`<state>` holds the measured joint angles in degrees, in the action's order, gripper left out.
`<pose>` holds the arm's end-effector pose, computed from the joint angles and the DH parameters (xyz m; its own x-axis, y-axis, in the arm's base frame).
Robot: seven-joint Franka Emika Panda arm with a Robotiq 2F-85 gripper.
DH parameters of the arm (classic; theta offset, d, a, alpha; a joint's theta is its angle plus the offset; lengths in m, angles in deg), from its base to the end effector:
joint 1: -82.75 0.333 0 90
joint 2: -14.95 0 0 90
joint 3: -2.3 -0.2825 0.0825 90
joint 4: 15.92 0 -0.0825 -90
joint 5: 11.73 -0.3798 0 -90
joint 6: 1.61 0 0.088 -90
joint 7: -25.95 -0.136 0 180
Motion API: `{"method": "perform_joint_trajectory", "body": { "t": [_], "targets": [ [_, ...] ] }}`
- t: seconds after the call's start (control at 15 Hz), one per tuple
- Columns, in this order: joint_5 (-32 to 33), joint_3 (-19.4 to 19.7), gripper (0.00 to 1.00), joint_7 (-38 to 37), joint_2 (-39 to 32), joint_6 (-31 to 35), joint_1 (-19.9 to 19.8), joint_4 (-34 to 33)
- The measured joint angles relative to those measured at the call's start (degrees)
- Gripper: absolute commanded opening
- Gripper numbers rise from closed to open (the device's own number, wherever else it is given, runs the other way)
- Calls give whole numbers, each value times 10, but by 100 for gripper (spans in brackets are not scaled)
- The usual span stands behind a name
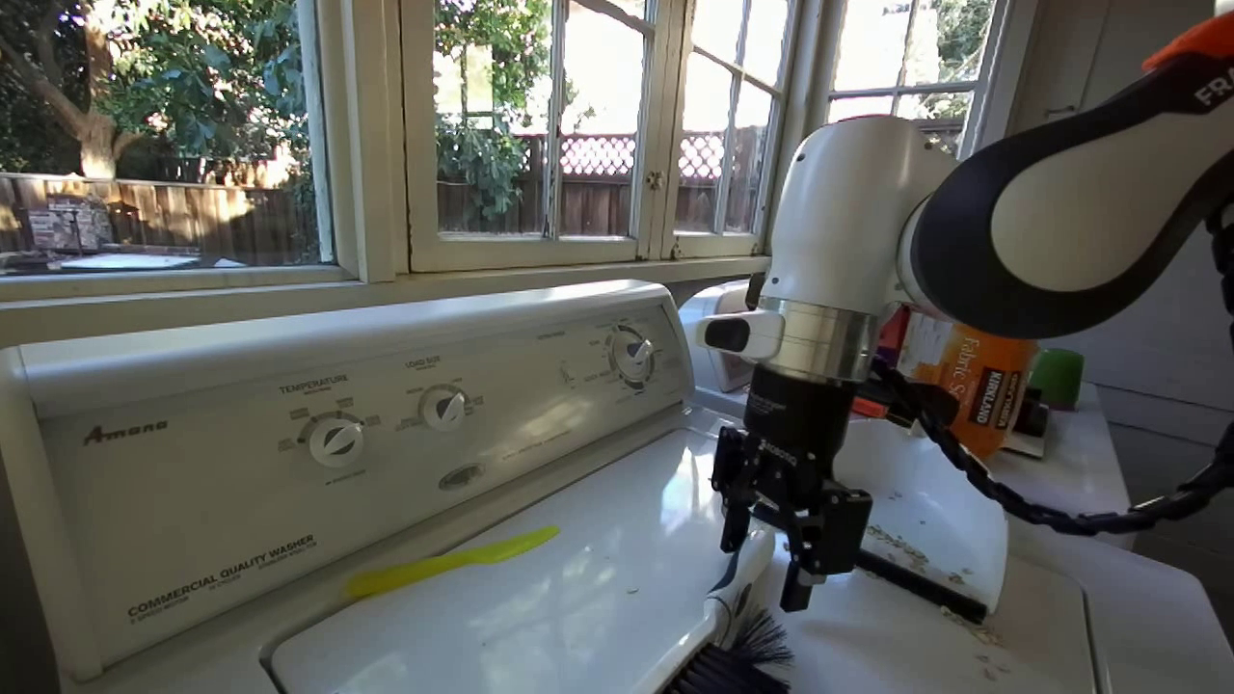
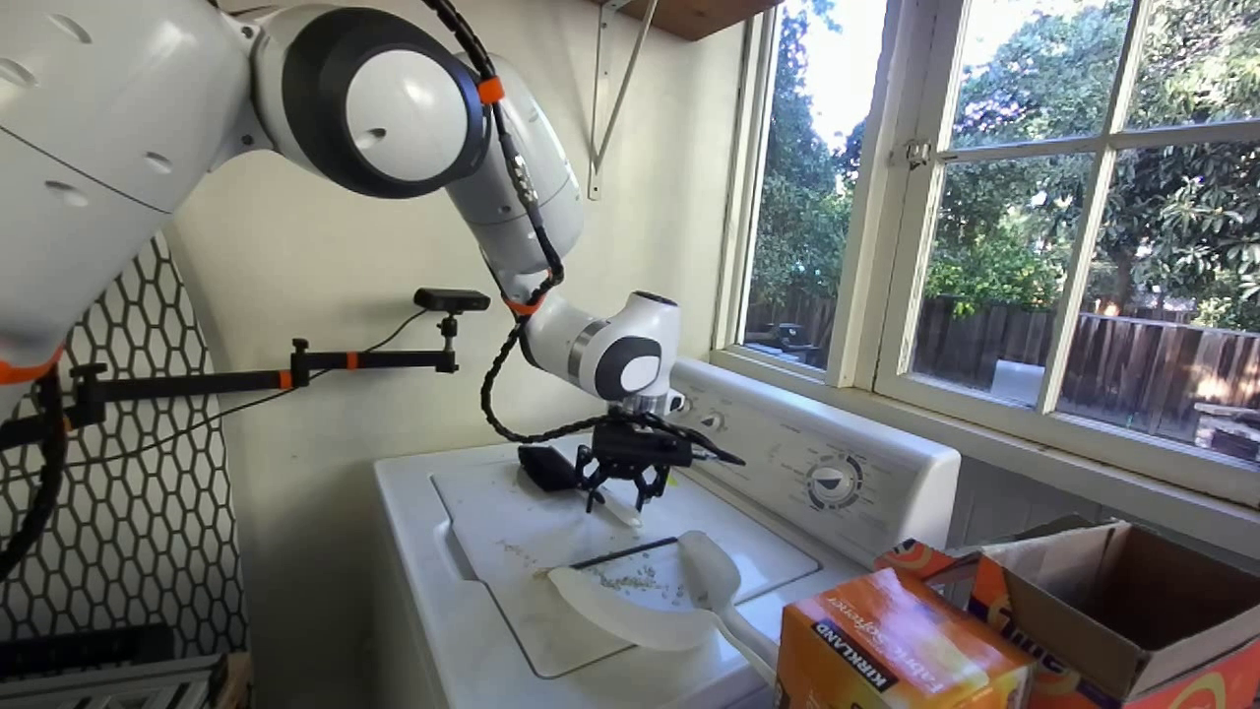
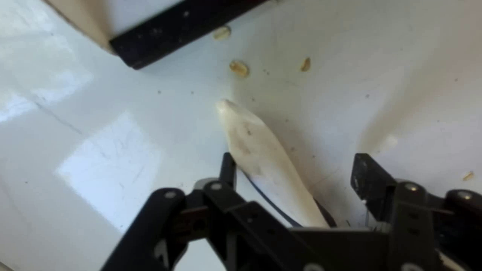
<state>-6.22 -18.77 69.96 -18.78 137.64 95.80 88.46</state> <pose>0.5320 0.3504 0.1830 0.1993 0.9702 0.1379 0.9796 -0.1938 -0.0527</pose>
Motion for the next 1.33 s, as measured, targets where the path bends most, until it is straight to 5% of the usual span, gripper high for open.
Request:
{"method": "perform_joint_trajectory", "body": {
  "t": [0.4,0.93,1.33],
  "targets": [
    [-14,-9,6,17,-5,-2,-8,-9],
    [-3,-9,7,20,10,27,4,1],
    [100,31,7,-44,64,157,44,78]
  ]
}}
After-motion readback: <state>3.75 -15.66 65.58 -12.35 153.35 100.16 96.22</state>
